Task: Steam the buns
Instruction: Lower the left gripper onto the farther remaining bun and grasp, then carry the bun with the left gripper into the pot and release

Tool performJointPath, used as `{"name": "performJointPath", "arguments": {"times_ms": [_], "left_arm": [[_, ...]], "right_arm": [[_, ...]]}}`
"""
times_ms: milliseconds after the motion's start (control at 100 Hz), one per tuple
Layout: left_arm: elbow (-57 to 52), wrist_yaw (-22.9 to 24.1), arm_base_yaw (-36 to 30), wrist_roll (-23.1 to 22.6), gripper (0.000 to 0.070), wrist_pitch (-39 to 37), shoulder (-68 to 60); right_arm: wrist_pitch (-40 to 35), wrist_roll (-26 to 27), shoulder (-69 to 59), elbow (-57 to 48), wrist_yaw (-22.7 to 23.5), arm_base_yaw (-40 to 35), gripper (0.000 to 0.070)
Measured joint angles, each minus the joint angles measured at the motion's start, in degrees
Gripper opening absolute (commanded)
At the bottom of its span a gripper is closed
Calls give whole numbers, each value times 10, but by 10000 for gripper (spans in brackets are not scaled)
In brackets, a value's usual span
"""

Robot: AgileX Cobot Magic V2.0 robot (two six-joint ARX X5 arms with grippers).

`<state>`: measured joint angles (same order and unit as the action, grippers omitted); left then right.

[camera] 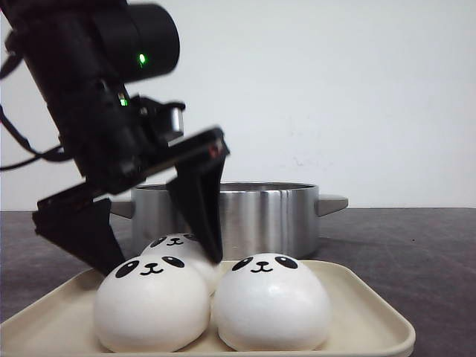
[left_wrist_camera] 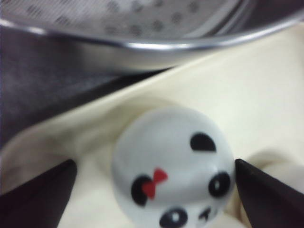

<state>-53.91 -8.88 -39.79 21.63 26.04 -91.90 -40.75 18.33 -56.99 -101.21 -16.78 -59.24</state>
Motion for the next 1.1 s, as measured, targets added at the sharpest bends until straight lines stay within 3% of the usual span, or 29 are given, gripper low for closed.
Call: {"name": "performJointPath", "arguments": {"times_ms": [110, 150, 190, 260, 300, 470, 610, 710, 840, 950, 1099], "left_arm": [[-3, 1, -1, 2, 651, -9, -7], [-4, 2, -1, 2, 571, -10, -8], [-4, 7, -1, 2, 408, -10, -9], [-4, 15, -3, 2, 0, -5, -12], [-4, 15, -2, 2, 23, -3, -12], [-4, 10, -5, 4, 4, 25, -2], [-2, 5, -18, 0, 4, 35, 75], [-3, 20, -21, -1, 4, -9, 167], [-12, 94, -14, -25, 4, -113, 233], [-24, 118, 12, -65, 3, -186, 218], [-57, 120, 51, -100, 3, -213, 137]], "right_arm": [[-10, 5, 0, 0, 0, 0, 9], [-16, 8, -2, 0, 0, 0, 9], [-23, 11, -2, 0, 0, 0, 8], [-33, 15, -5, 0, 0, 0, 8], [-39, 15, -7, 0, 0, 0, 8], [-42, 16, -8, 0, -15, 0, 9], [-50, 13, -10, 0, -19, 0, 9], [-56, 4, -14, 0, -29, 0, 9], [-67, -5, -21, 0, -30, 0, 8], [-74, -5, -32, 0, -30, 0, 9], [-81, -6, -49, 0, -30, 0, 9]]}}
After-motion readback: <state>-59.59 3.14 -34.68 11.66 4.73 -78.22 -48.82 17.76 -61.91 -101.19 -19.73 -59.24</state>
